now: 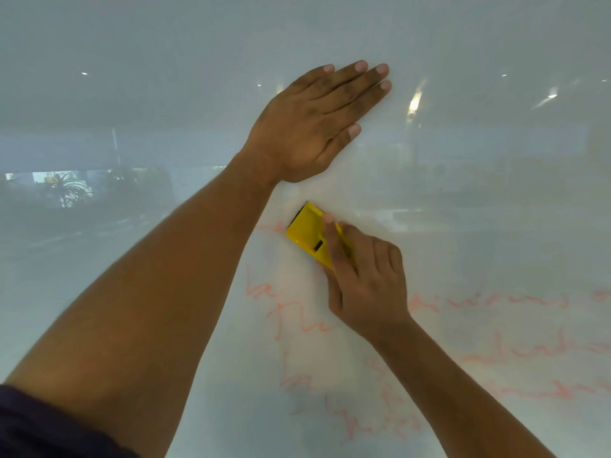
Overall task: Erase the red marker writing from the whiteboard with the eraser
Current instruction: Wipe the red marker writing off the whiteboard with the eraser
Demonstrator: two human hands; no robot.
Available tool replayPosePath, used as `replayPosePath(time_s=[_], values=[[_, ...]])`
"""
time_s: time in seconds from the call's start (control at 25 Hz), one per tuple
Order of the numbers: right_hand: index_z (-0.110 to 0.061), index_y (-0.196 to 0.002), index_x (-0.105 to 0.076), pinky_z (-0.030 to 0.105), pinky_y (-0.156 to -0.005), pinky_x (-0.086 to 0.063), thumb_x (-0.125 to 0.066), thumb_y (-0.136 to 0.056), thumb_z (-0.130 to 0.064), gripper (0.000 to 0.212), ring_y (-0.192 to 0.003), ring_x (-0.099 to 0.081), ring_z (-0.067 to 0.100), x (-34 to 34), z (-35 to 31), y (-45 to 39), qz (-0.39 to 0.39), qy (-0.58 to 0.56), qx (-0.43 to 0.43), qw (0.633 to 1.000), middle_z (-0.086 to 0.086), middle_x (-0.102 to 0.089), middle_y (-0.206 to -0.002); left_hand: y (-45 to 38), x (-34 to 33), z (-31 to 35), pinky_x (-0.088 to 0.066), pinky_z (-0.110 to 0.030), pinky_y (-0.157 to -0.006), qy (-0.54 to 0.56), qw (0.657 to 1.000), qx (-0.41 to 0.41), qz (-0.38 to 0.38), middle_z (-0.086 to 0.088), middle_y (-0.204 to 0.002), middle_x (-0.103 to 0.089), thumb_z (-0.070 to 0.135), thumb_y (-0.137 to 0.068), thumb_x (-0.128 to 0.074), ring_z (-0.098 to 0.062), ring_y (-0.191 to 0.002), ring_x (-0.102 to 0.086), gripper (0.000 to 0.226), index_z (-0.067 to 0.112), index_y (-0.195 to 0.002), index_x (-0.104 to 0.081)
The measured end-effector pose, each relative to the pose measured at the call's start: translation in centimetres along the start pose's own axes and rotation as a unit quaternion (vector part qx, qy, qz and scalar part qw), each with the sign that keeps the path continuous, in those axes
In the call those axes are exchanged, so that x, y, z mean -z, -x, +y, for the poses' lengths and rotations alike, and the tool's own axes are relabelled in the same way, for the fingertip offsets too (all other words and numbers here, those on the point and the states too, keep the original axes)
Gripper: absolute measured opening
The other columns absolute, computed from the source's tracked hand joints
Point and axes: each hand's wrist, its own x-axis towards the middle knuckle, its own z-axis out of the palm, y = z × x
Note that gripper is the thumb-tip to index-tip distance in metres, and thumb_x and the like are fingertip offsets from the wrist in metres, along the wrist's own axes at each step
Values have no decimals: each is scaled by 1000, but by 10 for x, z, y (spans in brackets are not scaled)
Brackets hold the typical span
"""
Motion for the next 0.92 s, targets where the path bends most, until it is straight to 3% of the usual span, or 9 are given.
replayPosePath(time_s=[0.04, 0.16, 0.2, 0.32, 0.48, 0.6, 0.72, 0.88, 0.92], values=[[-6, -146, -58, 44, -77, -40, -72, -88, -22, 62, -94, -55, 37, 1, 8, -3, -4, 7, 18, 1000, 21, -65, -128, 3, -1, -2, -14, -38, -135, -2, 1000, 3, 1, 0, -177, -17, 36, -116, -19, -18, -165, -14, 57, 18, -170, -19], [-10, -150, -53, 42, -77, -36, -66, -95, -31, 60, -98, -52, 35, 2, 17, -19, 36, -15, -194, 980, 20, -62, -128, 11, -2, -4, -12, -36, -134, -9, 1000, 19, 12, 1, -177, -19, 35, -116, -20, -17, -164, -15, 57, 18, -170, -21], [-11, -151, -52, 42, -76, -35, -66, -95, -31, 61, -96, -51, 35, 1, 9, -18, 38, -17, -206, 978, 20, -61, -127, 11, -2, -5, -12, -35, -134, -11, 1000, 22, 15, 0, -177, -20, 35, -116, -20, -17, -164, -16, 57, 18, -170, -21], [-10, -147, -58, 42, -76, -37, -70, -89, -24, 61, -88, -59, 37, -1, -6, -6, -2, 0, -27, 1000, 20, -67, -126, 12, -2, -3, -15, -37, -134, -10, 1000, 25, 17, 0, -177, -21, 35, -116, -21, -18, -164, -17, 57, 18, -170, -22], [-12, -149, -56, 41, -77, -36, -69, -91, -31, 62, -95, -54, 34, -6, -12, -17, 45, -48, -193, 979, 16, -62, -124, 13, -3, -2, -15, -38, -134, -18, 999, 26, 17, -2, -176, -21, 35, -116, -21, -19, -164, -18, 57, 16, -169, -23], [-12, -145, -60, 41, -76, -39, -73, -86, -25, 62, -87, -59, 36, -10, -27, -2, 11, -33, -52, 998, 17, -68, -123, 12, -2, -1, -15, -38, -135, -22, 999, 23, 15, -2, -177, -20, 35, -116, -21, -19, -164, -17, 57, 15, -170, -22], [-12, -145, -61, 41, -75, -38, -73, -87, -27, 61, -89, -54, 34, -15, -33, -6, 41, -47, -151, 986, 15, -65, -124, 14, -4, -3, -15, -37, -135, -27, 999, 22, 17, -1, -177, -20, 35, -116, -20, -18, -164, -16, 57, 15, -170, -21], [-10, -143, -62, 41, -72, -39, -80, -81, -25, 67, -86, -51, 31, -20, -48, 0, 17, -27, 11, 999, 15, -68, -124, 15, 0, -3, -15, -39, -135, -24, 1000, 14, 14, -3, -177, -20, 35, -116, -20, -20, -164, -17, 57, 14, -169, -22], [-10, -143, -62, 40, -72, -39, -79, -82, -26, 66, -85, -51, 31, -21, -45, -2, 23, -19, -2, 1000, 15, -70, -123, 20, 0, -6, -15, -39, -135, -23, 1000, 11, 12, -4, -177, -20, 34, -116, -20, -20, -164, -17, 57, 13, -169, -22]])
